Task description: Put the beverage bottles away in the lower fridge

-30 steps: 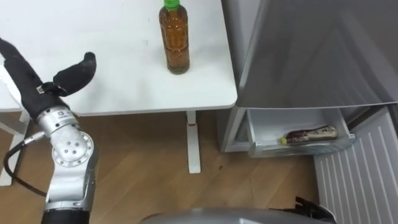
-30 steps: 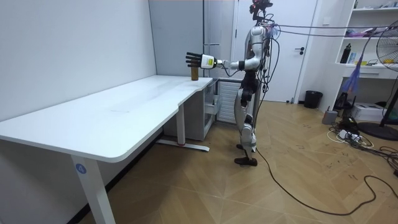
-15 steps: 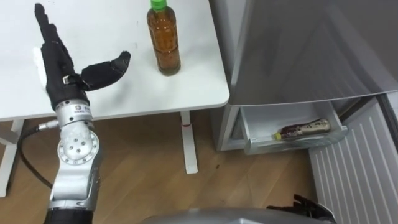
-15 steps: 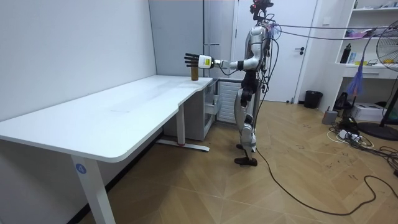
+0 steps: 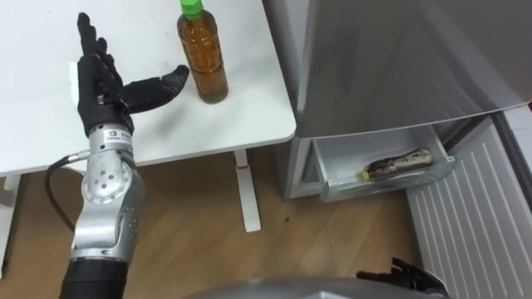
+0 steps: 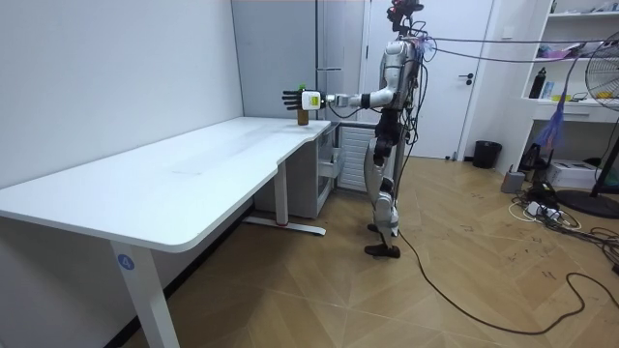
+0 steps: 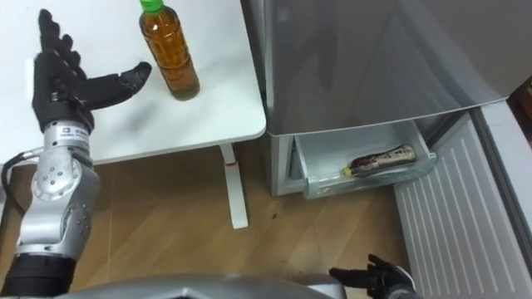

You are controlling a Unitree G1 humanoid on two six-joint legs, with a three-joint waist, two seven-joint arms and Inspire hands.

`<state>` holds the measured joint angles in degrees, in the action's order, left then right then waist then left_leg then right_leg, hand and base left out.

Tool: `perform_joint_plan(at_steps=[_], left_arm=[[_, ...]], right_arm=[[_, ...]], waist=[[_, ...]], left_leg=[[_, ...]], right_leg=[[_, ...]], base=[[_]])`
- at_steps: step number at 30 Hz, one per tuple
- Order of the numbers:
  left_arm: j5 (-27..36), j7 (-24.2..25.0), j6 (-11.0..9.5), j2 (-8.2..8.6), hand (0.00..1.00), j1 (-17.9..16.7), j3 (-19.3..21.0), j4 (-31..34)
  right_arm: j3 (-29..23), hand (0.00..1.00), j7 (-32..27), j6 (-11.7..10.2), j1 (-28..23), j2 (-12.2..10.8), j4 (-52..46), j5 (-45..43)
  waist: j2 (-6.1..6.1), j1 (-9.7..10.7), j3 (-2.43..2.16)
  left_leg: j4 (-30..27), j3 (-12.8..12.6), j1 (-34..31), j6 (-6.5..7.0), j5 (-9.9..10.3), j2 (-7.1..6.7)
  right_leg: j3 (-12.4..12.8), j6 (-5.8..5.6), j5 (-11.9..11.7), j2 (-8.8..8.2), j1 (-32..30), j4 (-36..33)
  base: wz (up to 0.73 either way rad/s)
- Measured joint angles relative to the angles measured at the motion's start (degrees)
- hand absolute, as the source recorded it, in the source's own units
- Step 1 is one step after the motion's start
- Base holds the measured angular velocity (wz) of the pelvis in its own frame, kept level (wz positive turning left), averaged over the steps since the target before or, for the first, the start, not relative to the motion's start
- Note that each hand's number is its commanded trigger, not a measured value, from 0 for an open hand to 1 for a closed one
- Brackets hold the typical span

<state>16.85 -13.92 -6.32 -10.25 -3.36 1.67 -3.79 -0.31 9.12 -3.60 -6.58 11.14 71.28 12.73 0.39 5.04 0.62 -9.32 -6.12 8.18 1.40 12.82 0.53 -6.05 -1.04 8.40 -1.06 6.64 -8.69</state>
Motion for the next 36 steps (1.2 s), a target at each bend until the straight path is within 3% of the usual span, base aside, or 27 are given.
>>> perform_joint_plan(at_steps=[5,10,20,23,26,28,34,36], left_arm=[[1.7,1.1,0.1,-0.13,0.0,2.9,0.1,-3.4],[1.8,2.3,1.6,-0.5,0.0,8.5,0.6,-12.2],[3.0,4.8,4.1,-1.13,0.0,13.0,1.5,-19.5],[5.1,4.9,5.4,-2.34,0.0,13.9,1.5,-20.7],[5.0,5.7,6.8,-4.88,0.0,15.2,1.5,-22.7],[5.0,6.0,8.5,-6.44,0.0,17.4,1.5,-24.5],[7.8,7.4,11.5,-7.59,0.0,19.4,2.8,-25.3],[8.6,8.1,12.3,-7.62,0.0,19.9,2.8,-25.5]], right_arm=[[-1.1,0.0,-0.3,0.0,-0.4,0.0,0.0,-0.5],[-2.1,0.0,-0.4,1.3,-0.2,0.1,0.0,-2.3],[-2.9,0.0,-1.5,2.8,-0.5,0.4,0.1,-4.8],[-3.3,0.0,-2.4,3.8,-0.5,0.4,0.3,-6.3],[-3.5,0.0,-3.4,4.7,-0.3,0.6,1.3,-9.4],[-3.4,0.0,-4.3,6.4,-0.4,0.7,2.0,-13.3],[-3.3,0.0,-4.5,11.1,-1.6,0.7,2.5,-18.3],[-3.4,0.0,-4.5,11.4,-1.5,0.7,2.5,-19.6]], waist=[[0.34,0.2,0.03],[0.68,0.7,0.06],[1.65,1.4,-0.15],[2.04,2.0,-0.29],[2.52,2.6,-0.26],[2.6,2.6,-0.2],[2.81,2.6,-0.07],[2.79,2.6,-0.05]], left_leg=[[0.0,0.0,0.5,0.0,0.0,0.02],[0.0,-0.3,0.6,0.0,0.0,0.03],[0.2,-1.8,0.7,0.0,0.0,0.21],[0.3,-1.9,1.3,0.0,0.0,0.26],[0.5,-2.1,1.5,0.0,0.0,0.26],[0.5,-2.1,1.7,0.0,0.0,0.28],[0.6,-2.9,1.9,0.0,0.0,0.3],[0.6,-3.1,1.9,0.0,0.0,0.32]], right_leg=[[0.6,0.02,0.0,0.08,0.0,-0.1],[1.8,0.11,-0.1,0.27,-0.7,-0.4],[3.1,0.22,-0.1,0.5,-0.9,-1.1],[3.3,0.25,-0.2,0.58,-0.8,-1.2],[4.1,0.25,-0.2,0.73,-0.6,-1.4],[4.5,0.24,-0.2,0.81,-0.8,-1.9],[6.1,0.23,-0.2,1.06,-1.0,-2.2],[6.3,0.23,-0.2,1.12,-1.2,-2.3]], base=[[-0.04],[-0.06],[-0.08],[-0.04],[-0.08],[-0.02],[-0.08],[-0.09]])
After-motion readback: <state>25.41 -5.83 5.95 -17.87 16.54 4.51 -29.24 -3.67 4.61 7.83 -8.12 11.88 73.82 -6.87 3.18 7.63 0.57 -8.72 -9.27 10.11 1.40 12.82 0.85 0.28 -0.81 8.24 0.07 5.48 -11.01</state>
